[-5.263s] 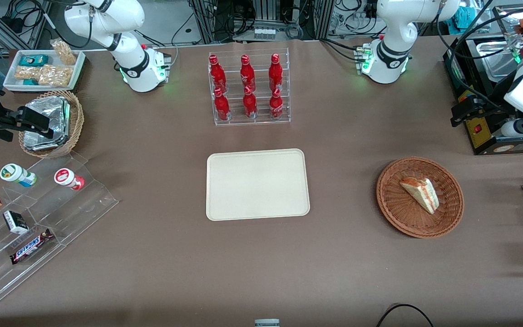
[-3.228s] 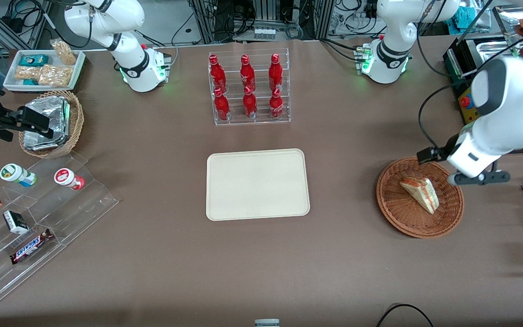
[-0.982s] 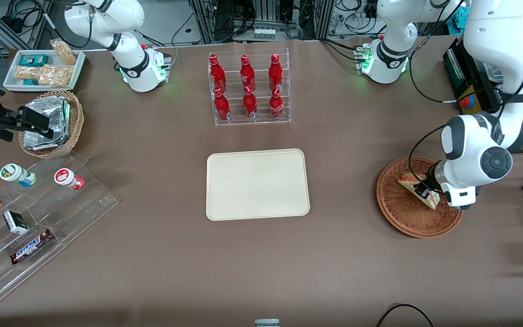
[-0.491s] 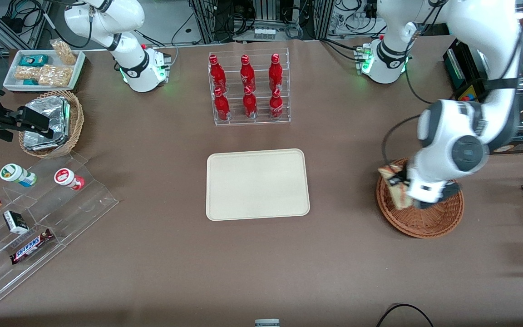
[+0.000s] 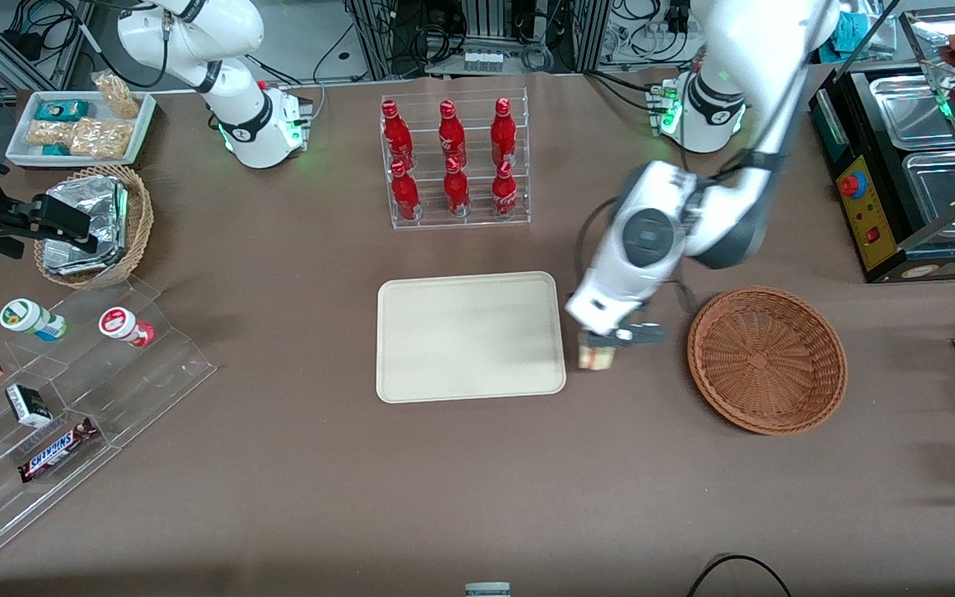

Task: Place sandwich from basket to tray
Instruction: 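Carry the sandwich with the left gripper over the white tray and lower it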

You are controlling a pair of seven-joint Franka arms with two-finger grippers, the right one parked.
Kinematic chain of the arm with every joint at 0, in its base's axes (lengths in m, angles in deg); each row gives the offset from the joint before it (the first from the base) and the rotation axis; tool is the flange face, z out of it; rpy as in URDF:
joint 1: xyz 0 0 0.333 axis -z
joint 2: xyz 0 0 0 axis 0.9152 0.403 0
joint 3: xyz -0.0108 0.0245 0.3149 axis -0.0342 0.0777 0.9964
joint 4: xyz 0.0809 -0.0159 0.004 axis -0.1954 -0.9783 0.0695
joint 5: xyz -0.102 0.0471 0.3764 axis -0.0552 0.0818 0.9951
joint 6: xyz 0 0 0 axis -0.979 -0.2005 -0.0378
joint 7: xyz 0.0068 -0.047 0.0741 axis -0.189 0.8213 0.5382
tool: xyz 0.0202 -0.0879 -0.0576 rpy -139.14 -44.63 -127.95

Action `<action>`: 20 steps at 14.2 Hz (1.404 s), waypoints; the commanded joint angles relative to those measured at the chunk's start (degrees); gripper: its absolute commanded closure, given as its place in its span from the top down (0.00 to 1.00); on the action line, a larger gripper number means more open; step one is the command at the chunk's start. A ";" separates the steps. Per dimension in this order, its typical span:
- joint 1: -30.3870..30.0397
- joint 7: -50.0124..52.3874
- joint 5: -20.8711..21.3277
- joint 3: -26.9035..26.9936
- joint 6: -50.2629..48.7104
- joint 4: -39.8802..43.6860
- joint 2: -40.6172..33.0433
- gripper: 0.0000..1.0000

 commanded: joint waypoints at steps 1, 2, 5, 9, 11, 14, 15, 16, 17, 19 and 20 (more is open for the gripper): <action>5.65 5.98 -0.94 0.96 0.67 10.32 8.24 0.00; 6.79 6.87 -1.02 0.96 0.06 14.02 10.71 0.00; 8.82 7.58 -3.83 -1.58 0.32 18.79 15.37 0.00; 11.19 16.80 -3.14 -3.26 0.14 24.50 20.48 0.00; 11.46 21.36 -3.14 -3.26 -0.12 26.61 22.50 0.00; 11.46 21.91 -2.96 -3.26 -0.12 27.50 23.82 0.00; 11.46 21.91 -2.87 -3.26 -0.12 28.11 24.44 0.03; 11.46 21.82 -2.96 -3.26 0.05 28.20 24.88 0.13; 11.38 21.48 -2.96 -3.26 0.23 28.20 24.97 0.46; 11.37 21.29 -3.05 -3.26 0.23 28.12 24.53 1.00; 11.29 21.30 -3.05 -3.26 0.06 28.12 24.09 1.00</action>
